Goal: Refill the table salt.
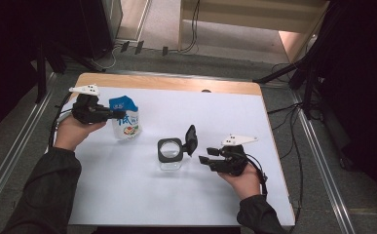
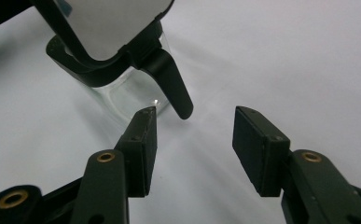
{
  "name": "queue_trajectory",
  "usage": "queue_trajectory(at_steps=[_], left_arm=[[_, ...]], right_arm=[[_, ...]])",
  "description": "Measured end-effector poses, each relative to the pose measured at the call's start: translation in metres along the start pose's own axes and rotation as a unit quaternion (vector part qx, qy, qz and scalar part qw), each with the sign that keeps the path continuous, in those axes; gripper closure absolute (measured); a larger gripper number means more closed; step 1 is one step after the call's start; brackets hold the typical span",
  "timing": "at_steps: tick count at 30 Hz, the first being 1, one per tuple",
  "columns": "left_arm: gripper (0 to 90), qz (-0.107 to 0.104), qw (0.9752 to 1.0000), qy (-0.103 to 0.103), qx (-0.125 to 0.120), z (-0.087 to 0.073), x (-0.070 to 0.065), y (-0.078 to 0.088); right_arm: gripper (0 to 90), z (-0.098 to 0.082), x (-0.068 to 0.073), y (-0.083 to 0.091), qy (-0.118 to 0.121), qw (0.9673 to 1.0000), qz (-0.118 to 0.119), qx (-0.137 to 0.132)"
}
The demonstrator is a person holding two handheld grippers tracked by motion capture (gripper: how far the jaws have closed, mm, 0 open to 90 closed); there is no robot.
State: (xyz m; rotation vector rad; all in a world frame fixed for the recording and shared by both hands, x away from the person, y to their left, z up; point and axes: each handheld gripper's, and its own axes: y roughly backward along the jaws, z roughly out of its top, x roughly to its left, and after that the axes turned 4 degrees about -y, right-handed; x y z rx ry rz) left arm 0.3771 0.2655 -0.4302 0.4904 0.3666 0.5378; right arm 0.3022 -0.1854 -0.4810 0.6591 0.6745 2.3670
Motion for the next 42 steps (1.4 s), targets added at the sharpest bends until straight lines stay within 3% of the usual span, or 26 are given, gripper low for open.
queue_trajectory(at_steps=[4, 8, 15, 20, 23, 27, 30, 37, 42], left_arm=[[90.0, 0.005, 0.9999, 0.01, 0.005, 0.005, -0.005, 0.002], [90.0, 0.013, 0.9997, 0.02, 0.001, 0.009, -0.011, 0.006], [90.0, 0.018, 0.9997, 0.017, -0.001, 0.017, -0.022, 0.014], [90.0, 0.019, 0.9993, 0.029, -0.011, 0.021, -0.03, 0.021], [90.0, 0.016, 0.9995, 0.024, -0.011, 0.024, -0.036, 0.023], [90.0, 0.02, 0.9996, 0.019, -0.008, 0.026, -0.04, 0.023], [90.0, 0.015, 0.9994, 0.028, -0.009, 0.026, -0.043, 0.027], [90.0, 0.018, 0.9994, 0.027, -0.008, 0.027, -0.049, 0.031], [90.0, 0.015, 0.9996, 0.022, -0.012, 0.028, -0.053, 0.033]], right_arm=[[52.6, 0.0, 0.005, 0.002, 0.0, 1.0, 0.003, -0.006], [55.6, 0.001, 0.014, 0.005, -0.016, 0.9996, 0.019, -0.011], [58.6, 0.003, 0.033, 0.012, 0.002, 0.999, 0.036, -0.027], [59.6, 0.0, 0.047, 0.012, 0.017, 0.9983, 0.054, -0.017], [60.5, 0.0, 0.058, 0.012, 0.036, 0.997, 0.067, -0.016], [61.1, 0.002, 0.069, 0.009, 0.053, 0.9957, 0.074, -0.017], [62.1, 0.008, 0.084, 0.001, 0.073, 0.9942, 0.079, -0.007], [62.5, 0.012, 0.099, -0.015, 0.077, 0.9923, 0.098, 0.005], [63.3, 0.02, 0.108, -0.029, 0.065, 0.9923, 0.105, 0.006]])
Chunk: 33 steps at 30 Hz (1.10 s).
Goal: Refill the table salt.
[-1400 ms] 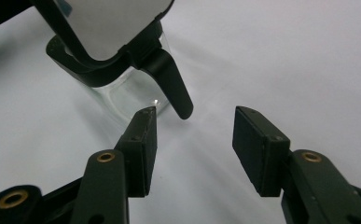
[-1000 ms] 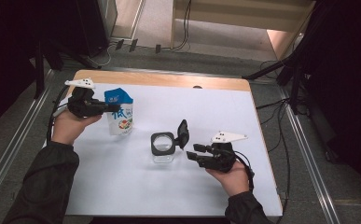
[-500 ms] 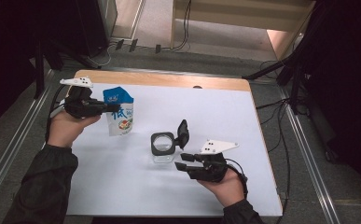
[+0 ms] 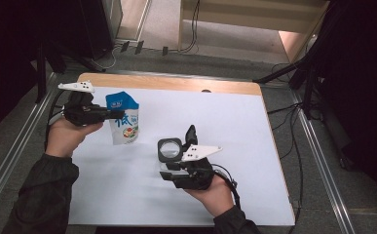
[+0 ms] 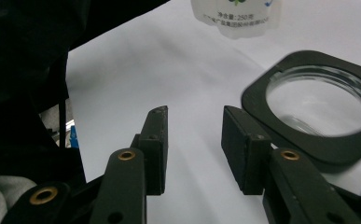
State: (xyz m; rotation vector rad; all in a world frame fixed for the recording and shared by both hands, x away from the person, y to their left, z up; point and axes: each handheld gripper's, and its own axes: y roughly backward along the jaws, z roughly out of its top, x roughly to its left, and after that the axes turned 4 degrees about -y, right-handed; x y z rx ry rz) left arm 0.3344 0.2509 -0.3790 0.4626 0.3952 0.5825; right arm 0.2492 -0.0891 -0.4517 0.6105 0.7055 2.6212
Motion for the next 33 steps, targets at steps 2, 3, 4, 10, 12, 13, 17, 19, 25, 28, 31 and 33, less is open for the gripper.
queue_trajectory(at_steps=[2, 3, 4, 10, 12, 13, 17, 19, 25, 28, 31, 33], left_arm=[[90.0, -0.003, 1.0, -0.001, 0.001, 0.0, -0.002, 0.001], [90.0, -0.003, 1.0, -0.001, 0.001, 0.0, -0.002, 0.001], [90.0, -0.004, 1.0, -0.004, 0.001, 0.001, -0.004, 0.002], [90.0, -0.006, 1.0, -0.007, -0.001, -0.001, -0.007, 0.005], [90.0, -0.007, 1.0, -0.004, 0.002, -0.001, -0.009, 0.006], [90.0, -0.004, 1.0, -0.004, 0.003, -0.001, -0.01, 0.007], [90.0, -0.003, 1.0, -0.004, 0.005, -0.003, -0.012, 0.009], [90.0, 0.001, 1.0, -0.006, 0.005, -0.004, -0.015, 0.011], [90.0, 0.003, 1.0, -0.002, 0.006, -0.006, -0.021, 0.016], [90.0, 0.003, 0.9999, -0.005, 0.01, -0.006, -0.025, 0.017], [90.0, 0.006, 0.9999, -0.006, 0.012, -0.007, -0.03, 0.019], [90.0, 0.004, 0.9999, -0.006, 0.014, -0.007, -0.031, 0.019]], right_arm=[[63.3, 0.004, 0.004, -0.006, 0.005, 1.0, 0.004, 0.001], [63.3, 0.005, 0.006, -0.008, 0.006, 1.0, 0.004, 0.001], [63.1, 0.006, 0.007, -0.011, 0.008, 1.0, 0.005, 0.002], [62.1, 0.019, 0.013, -0.03, 0.012, 0.9998, 0.013, 0.005], [62.1, 0.021, 0.014, -0.035, 0.018, 0.9998, 0.012, 0.006], [62.1, 0.022, 0.014, -0.037, 0.021, 0.9997, 0.011, 0.005], [61.8, 0.022, 0.014, -0.05, 0.021, 0.9998, 0.006, 0.002], [62.0, 0.021, 0.016, -0.058, 0.025, 0.9997, 0.002, 0.0], [62.0, 0.021, 0.021, -0.074, 0.024, 0.9997, 0.006, -0.005], [60.7, 0.021, 0.023, -0.082, 0.021, 0.9997, 0.008, -0.006], [59.3, 0.018, 0.024, -0.089, 0.014, 0.9998, 0.01, -0.008], [60.4, 0.016, 0.026, -0.094, 0.019, 0.9998, 0.009, -0.003]])
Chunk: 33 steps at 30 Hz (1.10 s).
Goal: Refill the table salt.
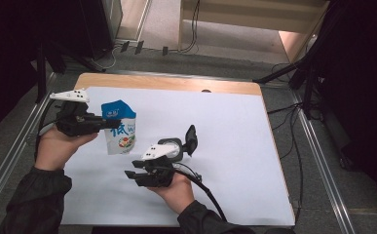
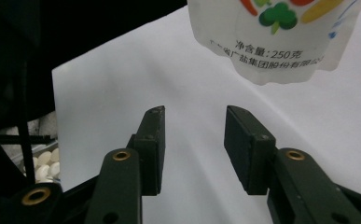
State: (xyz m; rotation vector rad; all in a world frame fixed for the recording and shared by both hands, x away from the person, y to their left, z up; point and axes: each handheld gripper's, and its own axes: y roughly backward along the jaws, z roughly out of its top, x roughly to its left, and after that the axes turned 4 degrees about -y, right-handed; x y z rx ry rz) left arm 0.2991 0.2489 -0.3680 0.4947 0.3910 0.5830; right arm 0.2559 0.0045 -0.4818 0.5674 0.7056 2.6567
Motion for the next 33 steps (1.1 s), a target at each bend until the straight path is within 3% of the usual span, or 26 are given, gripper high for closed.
queue_trajectory(at_steps=[8, 9, 10, 11, 15, 19, 24, 28, 31, 33], left_arm=[[90.0, -0.002, 1.0, -0.004, -0.001, -0.002, -0.01, 0.006], [90.0, -0.002, 1.0, -0.003, 0.002, -0.003, -0.01, 0.007], [90.0, -0.002, 1.0, -0.003, 0.002, -0.003, -0.01, 0.007], [90.0, -0.003, 1.0, -0.004, 0.004, -0.004, -0.012, 0.008], [90.0, -0.005, 1.0, -0.003, 0.005, -0.006, -0.016, 0.01], [90.0, -0.011, 0.9999, -0.001, 0.003, -0.007, -0.019, 0.014], [90.0, -0.017, 0.9999, 0.0, 0.002, -0.005, -0.026, 0.019], [90.0, -0.024, 0.9997, 0.0, -0.002, -0.004, -0.03, 0.021], [90.0, -0.035, 0.9994, 0.006, -0.002, -0.004, -0.032, 0.025], [90.0, -0.04, 0.9992, 0.006, -0.003, -0.003, -0.034, 0.026]], right_arm=[[57.9, -0.007, 0.002, -0.016, -0.004, 0.9999, -0.008, 0.013], [50.7, -0.008, 0.002, -0.019, 0.001, 0.9998, -0.013, 0.014], [50.7, -0.008, 0.002, -0.019, 0.001, 0.9998, -0.013, 0.014], [43.5, -0.009, 0.002, -0.025, -0.009, 0.9996, -0.018, 0.022], [36.1, -0.01, 0.0, -0.032, -0.031, 0.998, -0.035, 0.041], [29.2, -0.008, 0.0, -0.035, -0.026, 0.9981, -0.048, 0.028], [27.2, -0.004, 0.0, -0.036, -0.029, 0.9979, -0.058, 0.003], [27.1, -0.003, -0.001, -0.038, -0.027, 0.9973, -0.068, -0.001], [26.8, -0.003, -0.007, -0.038, -0.062, 0.9967, -0.052, -0.005], [27.0, -0.002, -0.007, -0.037, -0.054, 0.9965, -0.062, -0.013]])
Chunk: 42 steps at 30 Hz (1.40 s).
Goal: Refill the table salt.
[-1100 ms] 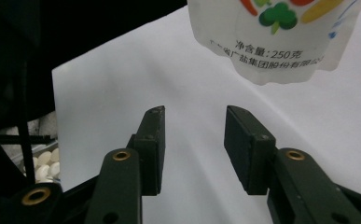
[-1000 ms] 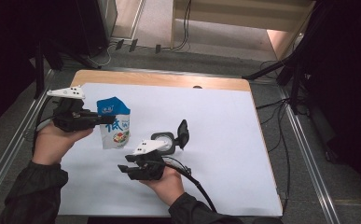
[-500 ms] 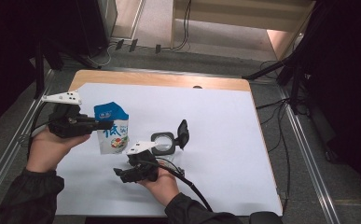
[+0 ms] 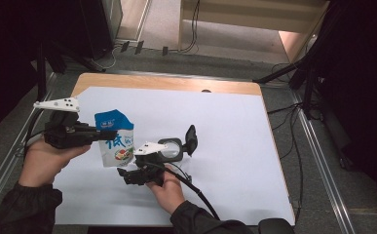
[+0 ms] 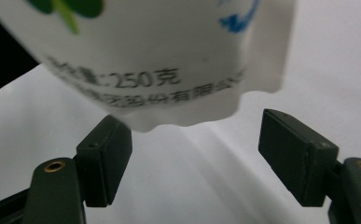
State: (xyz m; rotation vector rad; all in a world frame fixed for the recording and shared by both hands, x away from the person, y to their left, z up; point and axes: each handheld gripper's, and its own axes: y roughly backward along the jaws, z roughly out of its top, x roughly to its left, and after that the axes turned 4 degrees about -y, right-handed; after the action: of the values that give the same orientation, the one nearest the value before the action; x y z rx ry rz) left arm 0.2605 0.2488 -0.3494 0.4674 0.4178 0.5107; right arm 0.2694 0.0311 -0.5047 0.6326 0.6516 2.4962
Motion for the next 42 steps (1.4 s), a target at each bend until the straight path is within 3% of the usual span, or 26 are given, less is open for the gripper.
queue_trajectory(at_steps=[7, 13, 14, 16, 19, 20, 26, 31, 37, 39, 40, 42], left_arm=[[90.0, -0.012, 0.9999, -0.004, -0.006, 0.004, -0.008, 0.004], [90.0, -0.019, 0.9997, 0.007, 0.011, 0.003, -0.007, -0.001], [90.0, -0.011, 0.9998, 0.002, 0.015, 0.003, -0.006, -0.002], [90.0, -0.01, 0.9998, 0.001, 0.017, 0.003, -0.006, -0.002], [90.0, -0.004, 0.9998, 0.001, 0.017, 0.003, -0.006, -0.003], [90.0, -0.005, 0.9998, 0.002, 0.016, 0.003, -0.005, -0.004], [90.0, -0.006, 0.9999, 0.008, 0.013, 0.001, -0.005, -0.013], [90.0, -0.007, 0.9999, 0.009, 0.008, 0.001, -0.004, -0.017], [90.0, -0.006, 0.9999, 0.009, 0.012, 0.002, -0.005, -0.024], [90.0, -0.011, 0.9998, 0.011, 0.014, 0.002, -0.004, -0.028], [90.0, -0.014, 0.9998, 0.007, 0.015, 0.003, -0.004, -0.032], [90.0, -0.019, 0.9997, 0.004, 0.015, 0.004, -0.005, -0.035]], right_arm=[[27.2, -0.002, 0.002, -0.003, 0.016, 0.9997, -0.017, 0.0], [27.2, 0.001, 0.005, 0.002, 0.029, 0.9991, -0.02, -0.026], [29.5, 0.001, 0.008, 0.002, 0.049, 0.9978, -0.035, -0.026], [31.6, 0.0, 0.01, 0.003, 0.054, 0.9976, -0.034, -0.027], [31.7, -0.001, 0.013, 0.003, 0.062, 0.9972, -0.031, -0.028], [34.5, -0.002, 0.016, 0.003, 0.075, 0.9967, -0.018, -0.028], [36.2, -0.005, 0.019, 0.003, 0.069, 0.9971, 0.031, -0.003], [30.7, -0.008, 0.023, 0.004, 0.093, 0.9951, 0.026, -0.019], [23.6, -0.01, 0.018, 0.005, 0.08, 0.9963, 0.031, -0.002], [23.6, -0.013, 0.016, 0.008, 0.083, 0.9956, 0.043, -0.004], [34.5, -0.016, 0.018, 0.011, 0.096, 0.9946, 0.038, -0.014], [41.0, -0.018, 0.019, 0.013, 0.104, 0.9937, 0.037, -0.02]])
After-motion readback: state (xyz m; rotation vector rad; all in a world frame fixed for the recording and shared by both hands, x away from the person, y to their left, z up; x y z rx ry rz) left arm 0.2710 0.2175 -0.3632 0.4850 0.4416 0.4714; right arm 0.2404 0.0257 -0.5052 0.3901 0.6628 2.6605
